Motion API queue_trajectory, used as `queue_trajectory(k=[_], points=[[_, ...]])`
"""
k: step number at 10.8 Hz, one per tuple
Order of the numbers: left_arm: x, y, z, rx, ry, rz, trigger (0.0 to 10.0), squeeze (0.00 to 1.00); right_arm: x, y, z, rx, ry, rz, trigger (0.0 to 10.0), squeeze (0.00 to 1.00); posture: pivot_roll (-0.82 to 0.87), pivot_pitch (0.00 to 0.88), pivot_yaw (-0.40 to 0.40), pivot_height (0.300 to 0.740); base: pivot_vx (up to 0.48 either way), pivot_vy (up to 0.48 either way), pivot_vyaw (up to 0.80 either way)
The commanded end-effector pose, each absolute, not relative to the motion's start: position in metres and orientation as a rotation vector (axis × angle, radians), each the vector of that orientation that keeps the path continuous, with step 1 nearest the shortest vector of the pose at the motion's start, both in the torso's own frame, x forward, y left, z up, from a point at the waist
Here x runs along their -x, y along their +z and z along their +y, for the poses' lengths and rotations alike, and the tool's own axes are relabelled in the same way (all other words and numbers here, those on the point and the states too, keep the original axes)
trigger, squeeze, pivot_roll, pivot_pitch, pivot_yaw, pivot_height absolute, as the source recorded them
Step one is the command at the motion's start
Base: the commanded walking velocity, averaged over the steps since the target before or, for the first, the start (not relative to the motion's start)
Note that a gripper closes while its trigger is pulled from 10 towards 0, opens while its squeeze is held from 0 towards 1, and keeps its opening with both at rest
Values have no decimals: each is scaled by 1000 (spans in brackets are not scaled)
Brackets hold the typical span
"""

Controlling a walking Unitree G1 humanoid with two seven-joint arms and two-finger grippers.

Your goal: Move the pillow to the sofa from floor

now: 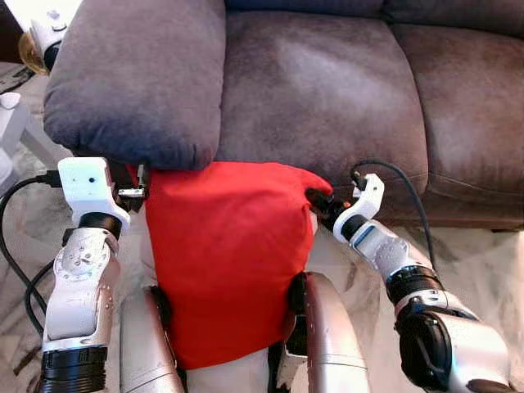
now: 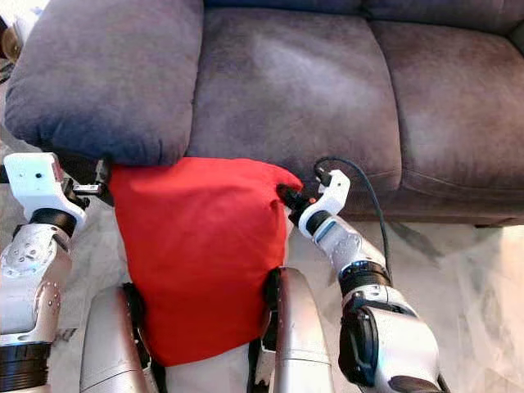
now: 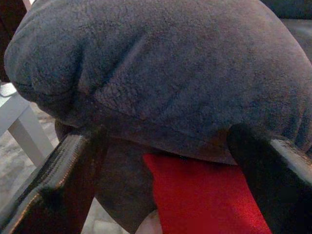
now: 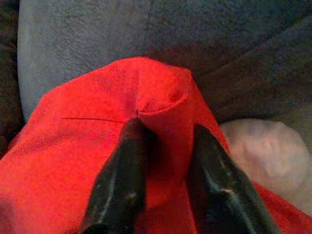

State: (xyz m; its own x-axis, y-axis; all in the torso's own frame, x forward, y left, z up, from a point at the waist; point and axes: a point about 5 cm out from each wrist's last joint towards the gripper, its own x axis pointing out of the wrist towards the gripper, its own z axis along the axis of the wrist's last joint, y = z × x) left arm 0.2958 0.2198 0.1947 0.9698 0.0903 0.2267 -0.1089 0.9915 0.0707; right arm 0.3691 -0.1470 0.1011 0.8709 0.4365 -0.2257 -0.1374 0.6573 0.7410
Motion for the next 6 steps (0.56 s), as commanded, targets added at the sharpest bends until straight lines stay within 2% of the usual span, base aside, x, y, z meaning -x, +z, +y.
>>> queue_trajectory(k=[1,6], points=[[-295,190,219,-77,104,-210,10000,0,-365,96,-153,-777,320,422,0,0,61,277,-171,523,0,0,0],[-299,190,222,-77,125,-214,10000,0,-377,118,-158,-746,286,302,0,0,59,284,-171,523,0,0,0]])
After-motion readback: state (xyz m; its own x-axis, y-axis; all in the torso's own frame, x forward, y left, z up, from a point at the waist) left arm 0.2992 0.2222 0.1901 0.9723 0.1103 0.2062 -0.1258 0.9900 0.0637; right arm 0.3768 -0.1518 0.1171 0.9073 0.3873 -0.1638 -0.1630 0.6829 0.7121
